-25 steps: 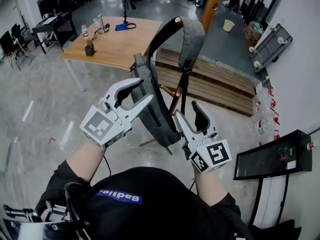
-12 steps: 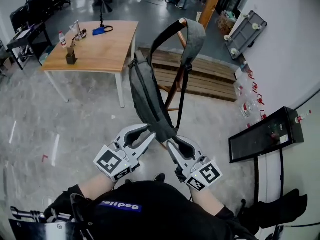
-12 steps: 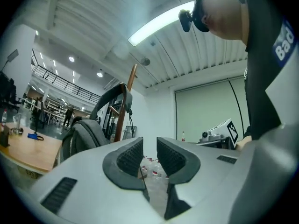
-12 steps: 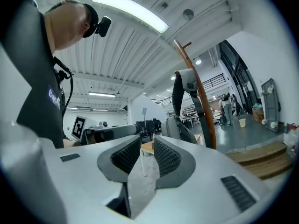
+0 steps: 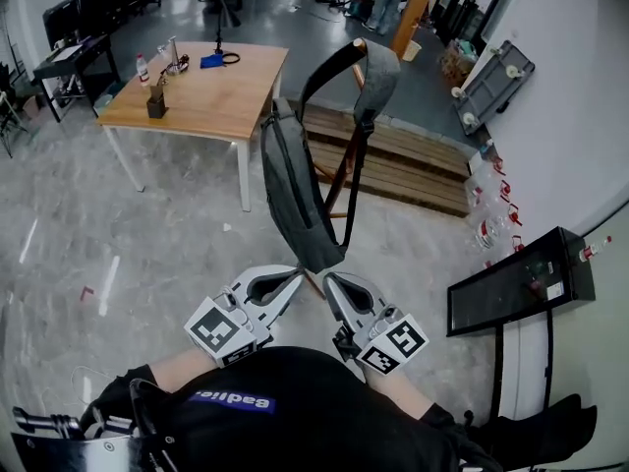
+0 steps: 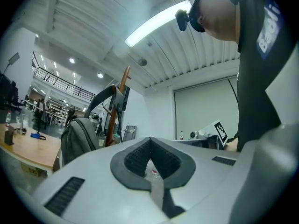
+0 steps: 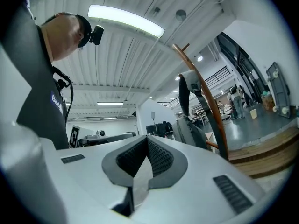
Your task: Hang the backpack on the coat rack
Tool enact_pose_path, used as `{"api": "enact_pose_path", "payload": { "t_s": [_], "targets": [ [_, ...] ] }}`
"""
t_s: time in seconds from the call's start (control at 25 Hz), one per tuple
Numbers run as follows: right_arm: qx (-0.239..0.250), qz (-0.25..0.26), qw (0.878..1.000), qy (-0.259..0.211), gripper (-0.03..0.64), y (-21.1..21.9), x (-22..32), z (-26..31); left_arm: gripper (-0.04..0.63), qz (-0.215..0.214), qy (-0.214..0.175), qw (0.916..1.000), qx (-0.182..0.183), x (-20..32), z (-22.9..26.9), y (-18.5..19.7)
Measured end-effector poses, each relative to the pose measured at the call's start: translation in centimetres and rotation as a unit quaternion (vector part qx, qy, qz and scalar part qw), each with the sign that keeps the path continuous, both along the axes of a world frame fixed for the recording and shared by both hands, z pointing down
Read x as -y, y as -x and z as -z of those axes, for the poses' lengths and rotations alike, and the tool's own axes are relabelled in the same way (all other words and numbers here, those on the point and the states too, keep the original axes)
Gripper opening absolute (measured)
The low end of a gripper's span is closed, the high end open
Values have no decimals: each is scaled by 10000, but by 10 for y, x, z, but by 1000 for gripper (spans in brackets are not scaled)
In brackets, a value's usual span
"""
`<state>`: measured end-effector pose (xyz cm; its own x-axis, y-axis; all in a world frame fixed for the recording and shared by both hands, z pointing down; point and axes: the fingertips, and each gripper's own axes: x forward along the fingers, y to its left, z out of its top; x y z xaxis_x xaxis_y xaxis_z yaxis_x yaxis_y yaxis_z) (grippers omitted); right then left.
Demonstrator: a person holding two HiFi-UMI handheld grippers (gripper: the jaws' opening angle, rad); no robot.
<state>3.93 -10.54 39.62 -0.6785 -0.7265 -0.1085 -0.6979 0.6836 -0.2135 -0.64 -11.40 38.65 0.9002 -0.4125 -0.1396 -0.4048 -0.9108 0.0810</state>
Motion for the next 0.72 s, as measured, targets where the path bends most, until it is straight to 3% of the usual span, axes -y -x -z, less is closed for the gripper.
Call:
{"api": "enact_pose_path", "payload": {
  "t_s": [0.32,0.72],
  "targets": [
    [135,439,9988,176,6,-27,-21,-14,8,87,145,9996,208,-35,-14,-46],
    [137,627,9979,80,6,-38,-29,-6,8,149,-12,9993,344,-46,-7,-62]
  ]
}}
